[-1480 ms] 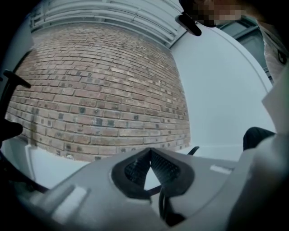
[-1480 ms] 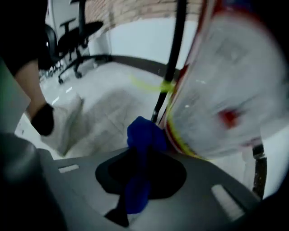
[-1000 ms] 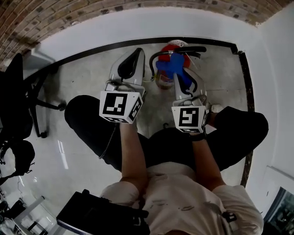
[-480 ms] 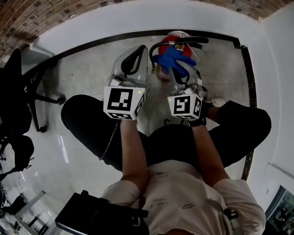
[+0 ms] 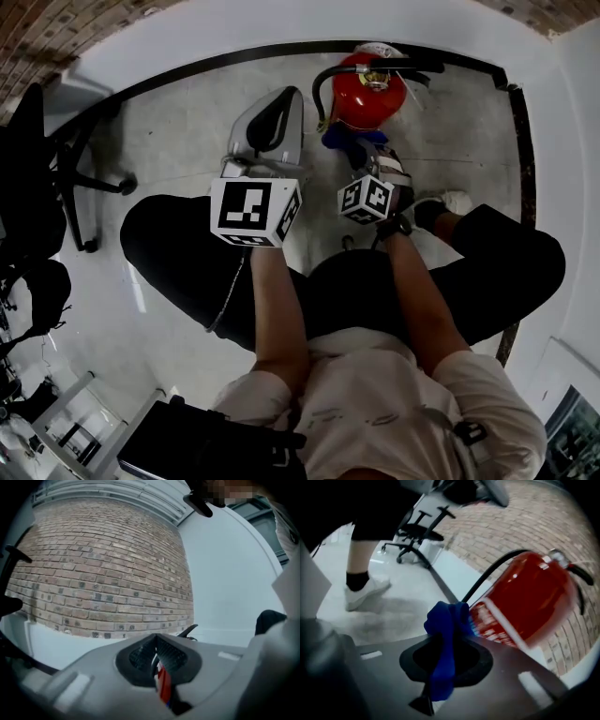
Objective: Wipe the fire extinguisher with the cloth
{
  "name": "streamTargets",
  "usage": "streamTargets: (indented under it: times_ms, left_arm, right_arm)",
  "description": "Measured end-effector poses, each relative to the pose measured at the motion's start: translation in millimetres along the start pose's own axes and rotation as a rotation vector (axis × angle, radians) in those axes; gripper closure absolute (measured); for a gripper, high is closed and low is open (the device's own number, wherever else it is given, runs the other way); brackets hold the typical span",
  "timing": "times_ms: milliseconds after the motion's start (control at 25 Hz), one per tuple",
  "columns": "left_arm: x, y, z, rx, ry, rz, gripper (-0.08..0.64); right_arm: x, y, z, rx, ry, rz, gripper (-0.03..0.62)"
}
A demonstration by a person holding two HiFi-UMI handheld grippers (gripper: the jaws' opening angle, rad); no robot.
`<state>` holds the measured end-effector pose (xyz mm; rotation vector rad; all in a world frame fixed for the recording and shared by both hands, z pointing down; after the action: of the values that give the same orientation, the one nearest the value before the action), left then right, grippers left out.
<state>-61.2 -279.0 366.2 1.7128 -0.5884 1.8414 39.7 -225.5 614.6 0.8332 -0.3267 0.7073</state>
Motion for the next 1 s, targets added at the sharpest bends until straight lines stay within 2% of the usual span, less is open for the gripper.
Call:
streamTargets:
  times_ms: [120,240,360,440,520,640,720,800,880,1000]
  left_arm:
    - [-0.8,4.5,-2.3,-0.022,-0.004,-0.016,0.56]
    - [-2.1,8.2,-3.0,-0.034,-0.004,-0.006,0.56]
    - [2.2,11.9,-4.7,-0.042,0.004,0.001,0.56]
    - [5.7,12.0,-7.4,-0.045,0.009,-0.002,0.56]
    - [6.1,12.1,-7.9,-0.041,0.008,0.0,0.56]
    - [3.0,10.9,-8.3,-0.036,-0.007,-0.005,0.56]
    - [0.4,6.1,-8.6,-0.027,-0.015,0.0,0.56]
    - [-3.6,1.4,-7.4,-0.013,-0.021,0.006,0.56]
    - [-9.7,-1.3,-4.1,-0.002,-0.032,0.009,0.56]
    - [-19.6,-7.1,-1.7,0.011,-0.052,0.019,0.56]
  right_arm:
    - [35.6,43.9,46.2,-0.135,0.12,-0.073,0.535]
    - [64.4,74.8,84.1,-0.163,0.187,-0.117,0.535]
    - [100.3,90.9,116.6,-0.272,0.338,-0.004,0.535]
    - [119.1,97.7,126.8,-0.291,0.39,0.03,0.537]
    - [122.8,97.2,131.0,-0.287,0.417,0.039,0.538]
    - [107.8,84.2,122.7,-0.33,0.448,0.155,0.534]
    - [81.3,73.5,98.1,-0.357,0.365,0.22,0.534]
    - [47.9,58.1,58.8,-0.345,0.247,0.277,0.534]
    - [11.1,27.6,9.6,-0.281,0.108,0.397,0.534]
    - [-37.0,-31.7,-67.0,-0.144,-0.172,0.589,0.534]
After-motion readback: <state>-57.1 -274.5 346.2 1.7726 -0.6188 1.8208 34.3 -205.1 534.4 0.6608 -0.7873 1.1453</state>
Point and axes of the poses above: the fingertips, and each gripper's own axes: z forward along the fingers, y to its left, x out of its underside, the point moved 5 cm from there along -z, backward along the fingers, and after that the axes turned 4 degrees about y, right-handed, at the moved point
